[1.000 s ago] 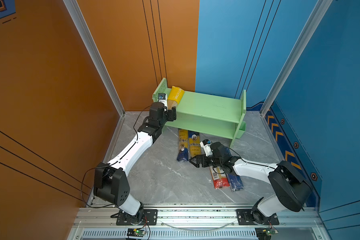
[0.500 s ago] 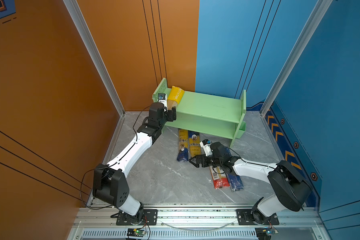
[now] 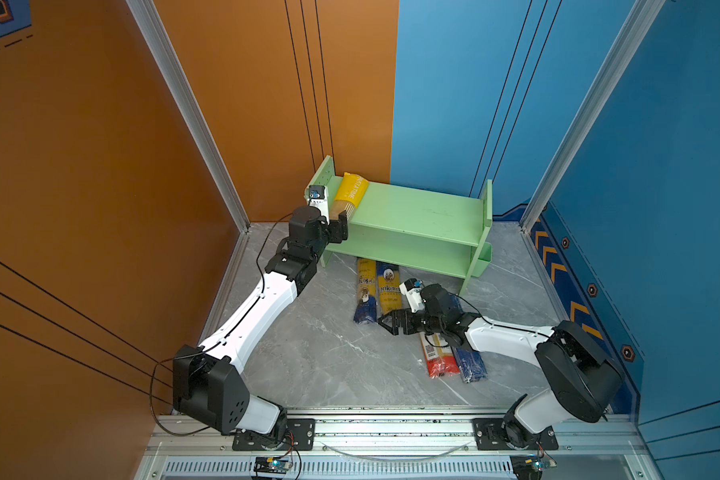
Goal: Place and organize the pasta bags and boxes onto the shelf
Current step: 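Release the yellow bag and draw the left gripper back from the shelf, then move the left gripper down toward the ankara packs on the floor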
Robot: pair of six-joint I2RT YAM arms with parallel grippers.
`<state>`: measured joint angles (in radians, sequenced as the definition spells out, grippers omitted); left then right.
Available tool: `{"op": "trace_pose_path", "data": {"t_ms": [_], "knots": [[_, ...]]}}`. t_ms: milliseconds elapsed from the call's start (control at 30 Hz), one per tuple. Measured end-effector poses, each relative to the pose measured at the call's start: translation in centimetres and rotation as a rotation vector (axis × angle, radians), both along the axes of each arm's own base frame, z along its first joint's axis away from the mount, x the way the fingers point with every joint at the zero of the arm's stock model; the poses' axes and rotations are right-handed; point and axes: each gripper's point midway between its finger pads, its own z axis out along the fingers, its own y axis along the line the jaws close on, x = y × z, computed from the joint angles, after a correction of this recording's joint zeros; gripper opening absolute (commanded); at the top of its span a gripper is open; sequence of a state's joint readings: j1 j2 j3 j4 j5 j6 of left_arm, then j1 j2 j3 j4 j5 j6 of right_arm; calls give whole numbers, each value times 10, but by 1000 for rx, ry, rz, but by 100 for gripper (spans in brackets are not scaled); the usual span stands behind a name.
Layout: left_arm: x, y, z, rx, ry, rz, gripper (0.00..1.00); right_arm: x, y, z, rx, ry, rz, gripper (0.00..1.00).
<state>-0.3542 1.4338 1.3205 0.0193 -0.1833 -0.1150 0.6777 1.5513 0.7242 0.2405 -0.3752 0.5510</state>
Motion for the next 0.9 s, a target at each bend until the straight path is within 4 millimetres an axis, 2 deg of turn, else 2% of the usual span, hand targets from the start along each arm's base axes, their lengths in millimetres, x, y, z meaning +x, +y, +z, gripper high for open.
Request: {"op": "trace_pose_path", "data": {"t_ms": [200, 367, 633, 833, 900], "knots": [[-16, 7, 24, 1, -47, 1, 80, 0, 0, 0, 0, 1, 0, 100], [-30, 13, 28, 4, -53, 8, 80, 0, 0, 0, 0, 1, 1, 100], [-65, 22, 5, 5, -8, 0, 80, -1, 1, 0, 3, 4, 6, 100], [-95, 11, -21, 1, 38, -48, 80, -2, 0, -1, 1, 6, 6, 100], [-105, 6, -36, 2, 67, -68, 80, -2, 0, -1, 0, 6, 6, 100]]}}
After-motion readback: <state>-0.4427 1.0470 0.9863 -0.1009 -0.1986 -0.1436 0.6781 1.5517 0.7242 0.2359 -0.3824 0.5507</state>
